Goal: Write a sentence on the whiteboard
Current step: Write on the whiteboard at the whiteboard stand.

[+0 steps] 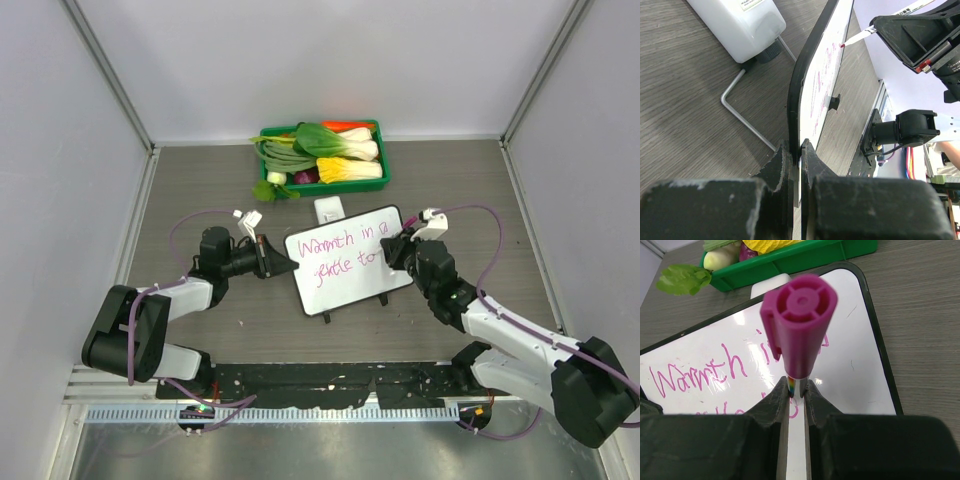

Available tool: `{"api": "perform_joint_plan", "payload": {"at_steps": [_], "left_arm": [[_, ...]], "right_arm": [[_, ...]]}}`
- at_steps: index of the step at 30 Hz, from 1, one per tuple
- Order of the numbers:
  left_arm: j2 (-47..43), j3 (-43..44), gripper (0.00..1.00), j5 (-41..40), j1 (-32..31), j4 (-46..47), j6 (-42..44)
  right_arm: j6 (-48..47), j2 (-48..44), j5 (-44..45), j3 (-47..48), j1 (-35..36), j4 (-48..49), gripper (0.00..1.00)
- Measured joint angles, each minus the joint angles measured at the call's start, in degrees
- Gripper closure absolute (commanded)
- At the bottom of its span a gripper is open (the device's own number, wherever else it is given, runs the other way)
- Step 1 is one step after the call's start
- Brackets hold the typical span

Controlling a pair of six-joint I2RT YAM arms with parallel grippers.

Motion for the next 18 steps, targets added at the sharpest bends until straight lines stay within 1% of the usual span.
{"api": "perform_joint_plan", "payload": {"at_steps": [10,18], "left_arm": [[0.0,0.0,1.0,0.0,0.0,0.0,0.0],[0.0,0.0,1.0,0.0,0.0,0.0,0.0]], "right_arm": [[0.3,-2.6,-0.5,-2.0,-0.2,-1.4,0.99],[0.3,-2.6,0.4,-2.1,-0.1,-1.9,0.99]]}}
